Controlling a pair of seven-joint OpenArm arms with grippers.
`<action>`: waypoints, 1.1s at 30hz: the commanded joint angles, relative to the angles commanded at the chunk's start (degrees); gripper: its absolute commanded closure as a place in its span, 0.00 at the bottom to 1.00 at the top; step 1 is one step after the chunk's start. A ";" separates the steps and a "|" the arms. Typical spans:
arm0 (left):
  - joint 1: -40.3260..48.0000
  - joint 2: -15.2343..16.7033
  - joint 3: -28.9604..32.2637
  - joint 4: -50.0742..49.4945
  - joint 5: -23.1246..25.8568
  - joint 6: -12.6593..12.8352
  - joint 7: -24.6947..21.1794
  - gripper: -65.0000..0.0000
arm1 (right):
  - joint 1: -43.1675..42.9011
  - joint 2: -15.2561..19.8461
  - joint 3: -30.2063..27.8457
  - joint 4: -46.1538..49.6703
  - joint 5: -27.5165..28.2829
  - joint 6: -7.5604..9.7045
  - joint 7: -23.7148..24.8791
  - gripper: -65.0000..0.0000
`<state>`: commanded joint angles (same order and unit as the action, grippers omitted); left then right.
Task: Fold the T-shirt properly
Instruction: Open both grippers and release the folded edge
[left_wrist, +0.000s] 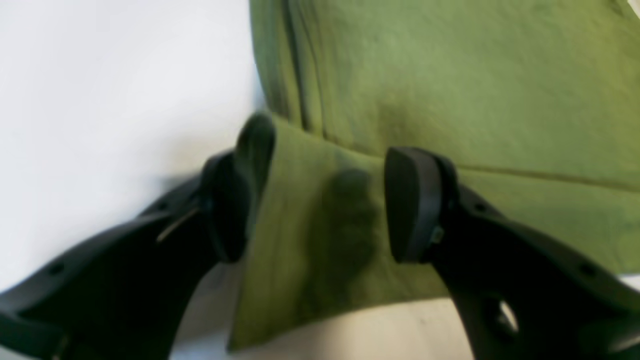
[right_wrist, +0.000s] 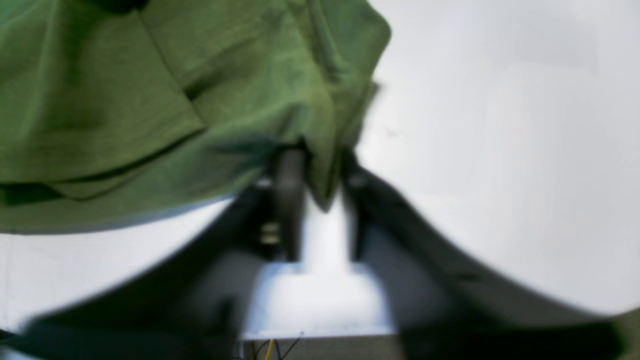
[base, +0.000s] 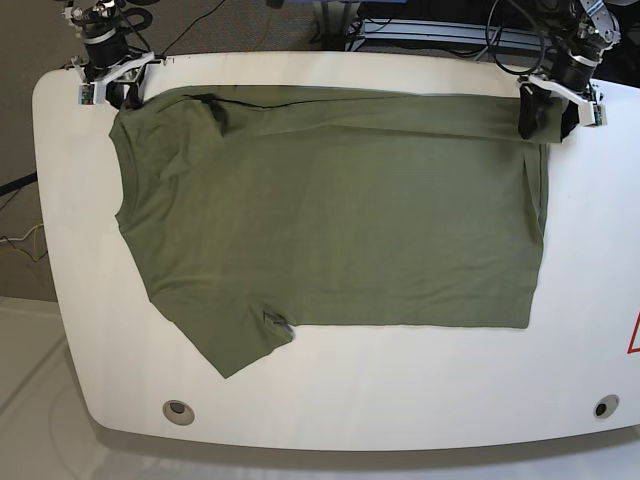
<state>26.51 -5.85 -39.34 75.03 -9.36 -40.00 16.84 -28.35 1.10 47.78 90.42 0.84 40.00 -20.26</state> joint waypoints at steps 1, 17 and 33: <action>-0.18 0.18 0.00 0.09 0.00 0.00 0.00 0.37 | 0.00 0.00 0.00 0.00 0.00 0.00 0.00 0.56; -1.85 2.29 -0.09 7.56 0.00 0.00 0.00 0.37 | 2.64 -1.32 5.89 1.85 -0.44 0.00 -0.26 0.55; -1.93 2.29 -0.09 12.31 0.00 0.00 0.00 0.37 | 2.73 -2.11 7.56 11.25 -0.44 0.00 -0.35 0.55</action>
<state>24.57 -3.56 -39.43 87.34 -9.36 -40.00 16.84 -25.63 -1.01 55.34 101.67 0.40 40.00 -20.62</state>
